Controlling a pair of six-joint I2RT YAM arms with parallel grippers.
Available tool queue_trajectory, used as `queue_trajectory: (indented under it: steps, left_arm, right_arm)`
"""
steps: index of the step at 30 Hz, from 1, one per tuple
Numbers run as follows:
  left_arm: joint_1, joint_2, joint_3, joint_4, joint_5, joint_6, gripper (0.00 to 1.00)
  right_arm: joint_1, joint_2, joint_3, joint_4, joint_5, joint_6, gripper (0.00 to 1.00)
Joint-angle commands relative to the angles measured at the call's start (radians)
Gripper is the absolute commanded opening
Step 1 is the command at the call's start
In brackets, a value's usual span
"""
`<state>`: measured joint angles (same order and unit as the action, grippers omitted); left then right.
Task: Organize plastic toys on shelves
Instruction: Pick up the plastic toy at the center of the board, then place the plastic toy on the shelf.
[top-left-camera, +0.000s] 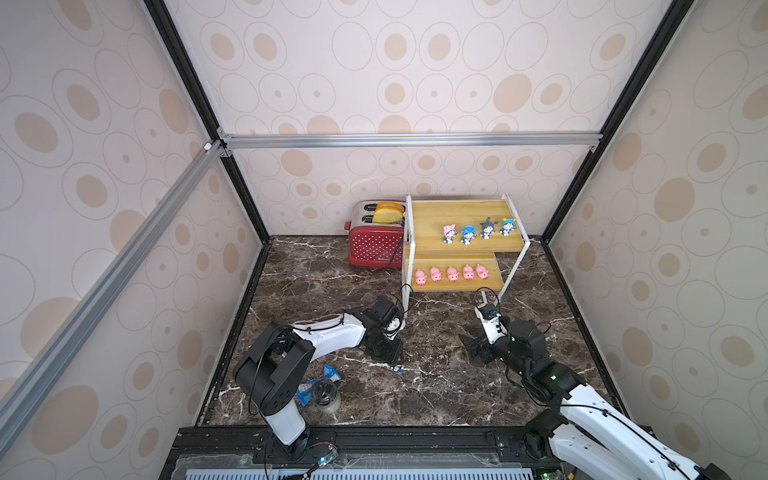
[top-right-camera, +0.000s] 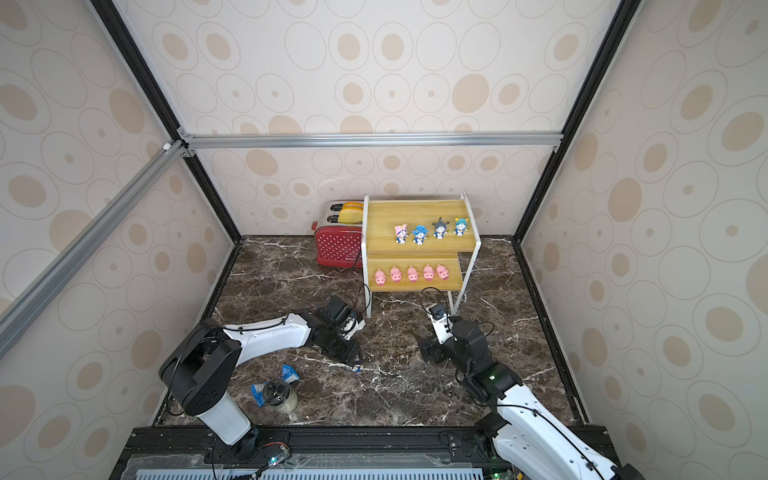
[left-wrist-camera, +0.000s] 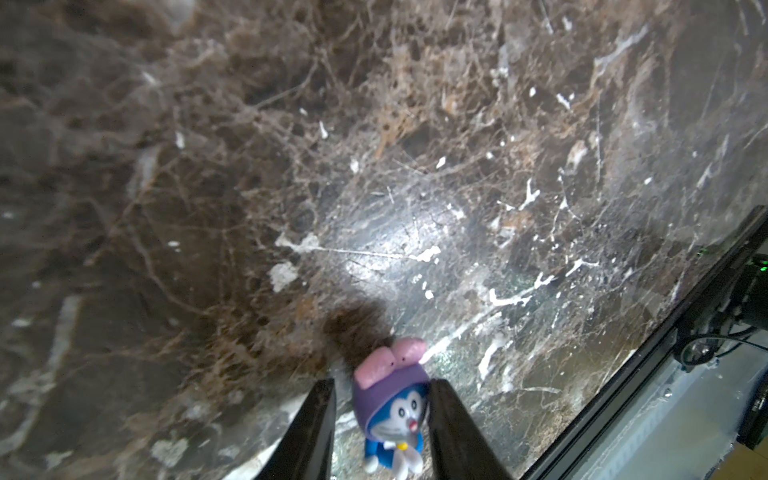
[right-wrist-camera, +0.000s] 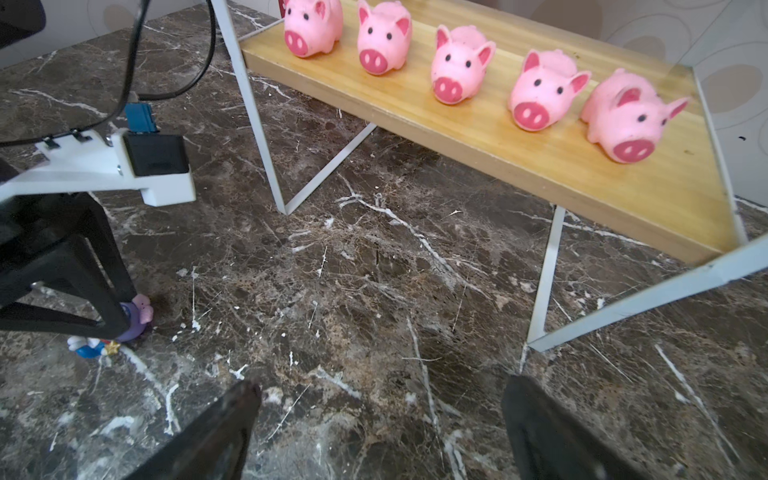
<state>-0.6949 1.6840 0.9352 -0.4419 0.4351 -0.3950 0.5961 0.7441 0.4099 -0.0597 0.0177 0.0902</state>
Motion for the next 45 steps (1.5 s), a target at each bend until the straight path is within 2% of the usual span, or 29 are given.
queue_trajectory:
  steps: [1,6,12,15,21,26,35,45]
  left_arm:
    - [-0.012,0.028,0.002,-0.015,-0.063,-0.019,0.36]
    - [-0.032,0.043,0.013,-0.041,-0.110,-0.016,0.35]
    - [-0.032,-0.020,0.007,-0.053,-0.129,0.006,0.25]
    - [-0.032,-0.098,0.011,-0.064,-0.150,0.036,0.21]
    - [-0.032,-0.337,0.061,-0.067,-0.263,0.156,0.22]
    - [-0.032,-0.442,0.211,-0.036,-0.335,0.283,0.24]
    - [-0.032,-0.303,0.657,0.000,-0.349,0.392,0.24]
    - [-0.032,-0.139,0.824,0.150,-0.333,0.470,0.25]
  right_arm:
    - [-0.003,0.000,0.004,0.020,-0.023,0.009,0.96]
    - [-0.002,0.009,0.004,0.025,-0.023,0.009,0.96]
    - [-0.002,0.011,0.006,0.027,-0.023,0.009,0.96]
    - [-0.002,0.009,0.012,0.026,-0.018,0.005,0.96]
    - [-0.002,-0.012,0.056,0.016,-0.018,-0.024,0.96]
    - [-0.002,-0.016,0.174,-0.028,-0.068,-0.105,0.97]
    - [-0.010,0.039,0.415,-0.101,-0.178,-0.175,1.00]
    - [-0.013,0.103,0.536,-0.060,-0.197,-0.184,1.00]
